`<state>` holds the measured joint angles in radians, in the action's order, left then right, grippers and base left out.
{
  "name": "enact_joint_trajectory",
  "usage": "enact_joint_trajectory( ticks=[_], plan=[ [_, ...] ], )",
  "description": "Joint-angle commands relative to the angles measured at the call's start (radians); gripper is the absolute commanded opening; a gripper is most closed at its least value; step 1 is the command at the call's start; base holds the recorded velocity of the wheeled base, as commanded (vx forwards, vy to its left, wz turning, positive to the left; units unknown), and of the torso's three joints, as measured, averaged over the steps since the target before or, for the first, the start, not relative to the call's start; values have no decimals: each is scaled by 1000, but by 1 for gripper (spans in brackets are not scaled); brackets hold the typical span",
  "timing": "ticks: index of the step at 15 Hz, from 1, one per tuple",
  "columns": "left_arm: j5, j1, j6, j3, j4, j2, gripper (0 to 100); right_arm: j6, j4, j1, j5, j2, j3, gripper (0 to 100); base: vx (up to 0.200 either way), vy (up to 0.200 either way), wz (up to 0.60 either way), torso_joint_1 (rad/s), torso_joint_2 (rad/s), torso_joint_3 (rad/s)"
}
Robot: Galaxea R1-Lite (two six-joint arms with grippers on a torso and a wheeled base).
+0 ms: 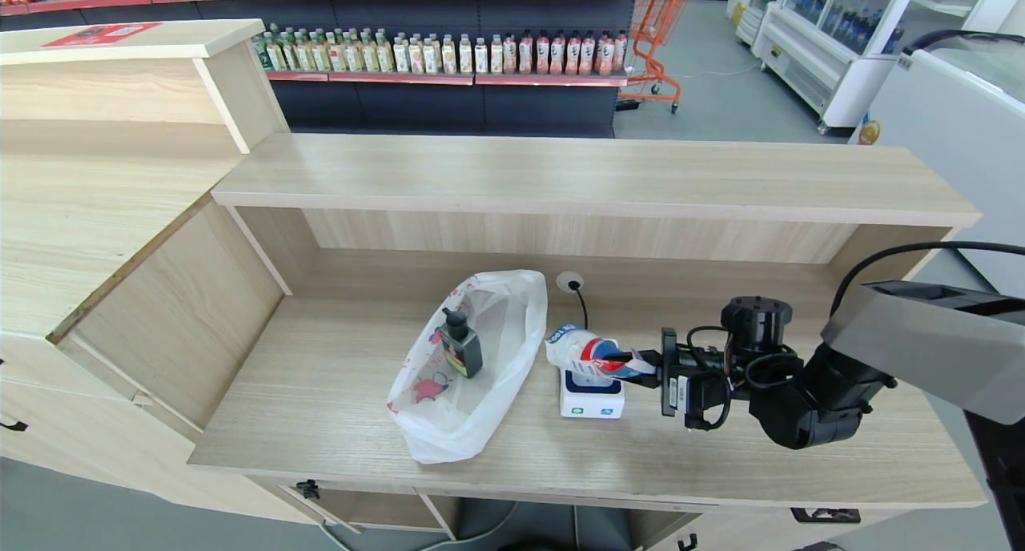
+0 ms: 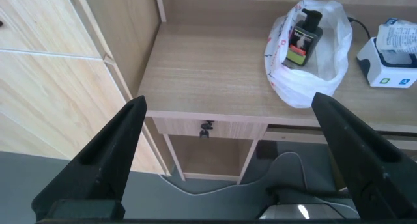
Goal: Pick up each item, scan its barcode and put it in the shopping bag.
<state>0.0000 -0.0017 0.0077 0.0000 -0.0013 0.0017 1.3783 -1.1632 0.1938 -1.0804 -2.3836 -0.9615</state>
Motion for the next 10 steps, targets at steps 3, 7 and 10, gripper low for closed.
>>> enact_joint_trajectory(
  ticks=[3, 7, 10],
  plan=[
    [0, 0, 0, 0, 0, 0, 100, -1, -108, -48, -9, 73, 218, 0, 0, 0, 0, 0, 0, 0],
    [0, 0, 0, 0, 0, 0, 100, -48, -116, -90, -10, 235, 356, 0, 0, 0, 0, 0, 0, 0],
    [0, 0, 0, 0, 0, 0, 100, -260, -112, -103, -42, 448, 464, 0, 0, 0, 0, 0, 0, 0]
  ],
)
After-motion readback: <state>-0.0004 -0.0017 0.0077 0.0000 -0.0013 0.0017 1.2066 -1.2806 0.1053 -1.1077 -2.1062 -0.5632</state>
